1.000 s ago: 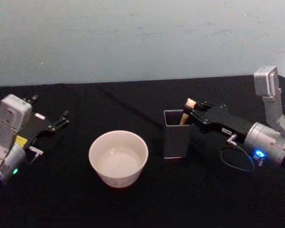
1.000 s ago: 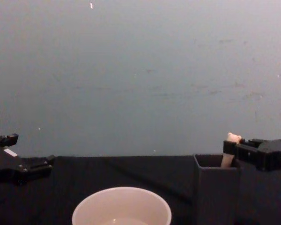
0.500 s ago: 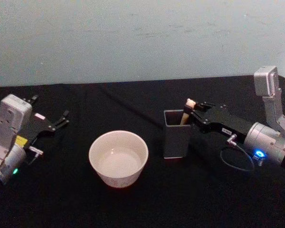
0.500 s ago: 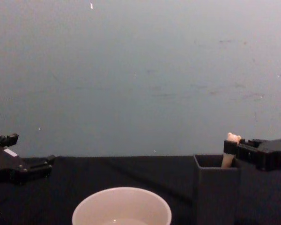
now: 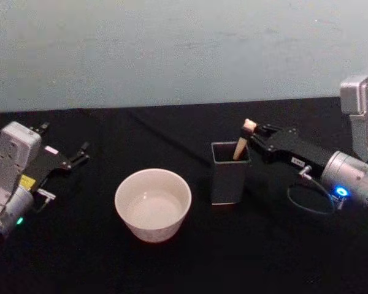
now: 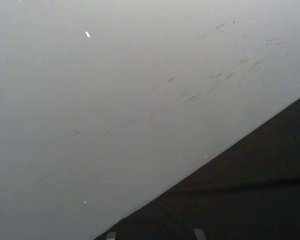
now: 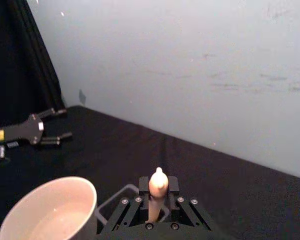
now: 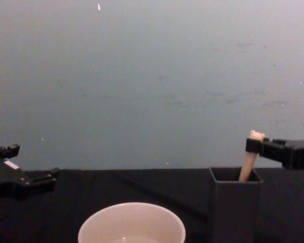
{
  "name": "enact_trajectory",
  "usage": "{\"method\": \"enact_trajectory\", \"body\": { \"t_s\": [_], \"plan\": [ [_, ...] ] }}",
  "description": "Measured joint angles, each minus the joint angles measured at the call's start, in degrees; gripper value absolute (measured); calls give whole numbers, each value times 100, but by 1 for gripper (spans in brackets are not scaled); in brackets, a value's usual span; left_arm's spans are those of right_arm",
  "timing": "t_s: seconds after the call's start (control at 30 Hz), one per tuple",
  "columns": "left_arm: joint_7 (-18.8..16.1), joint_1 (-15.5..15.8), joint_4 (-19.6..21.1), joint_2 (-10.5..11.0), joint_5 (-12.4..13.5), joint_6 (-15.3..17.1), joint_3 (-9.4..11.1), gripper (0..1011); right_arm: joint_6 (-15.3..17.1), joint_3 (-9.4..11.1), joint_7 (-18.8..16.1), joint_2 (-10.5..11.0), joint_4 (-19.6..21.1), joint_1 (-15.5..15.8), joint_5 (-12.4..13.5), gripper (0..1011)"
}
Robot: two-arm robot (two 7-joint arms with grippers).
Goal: Pick up the stirring spoon with one hand, stir inside the cup, then place it back in its original position.
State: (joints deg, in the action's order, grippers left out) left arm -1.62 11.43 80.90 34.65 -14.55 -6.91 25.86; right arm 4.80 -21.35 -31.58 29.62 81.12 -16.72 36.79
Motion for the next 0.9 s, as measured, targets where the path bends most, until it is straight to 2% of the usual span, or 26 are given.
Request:
{"method": "enact_trajectory", "body": {
  "t_s": [0.43,0.9],
  "plan": [
    [0,0,0,0,0,0,0,1001,-4,288,18,132,351,17,606,214],
    [0,0,0,0,0,0,0,1001,-155,361,112,44,511,-232,1043,214]
  ]
}}
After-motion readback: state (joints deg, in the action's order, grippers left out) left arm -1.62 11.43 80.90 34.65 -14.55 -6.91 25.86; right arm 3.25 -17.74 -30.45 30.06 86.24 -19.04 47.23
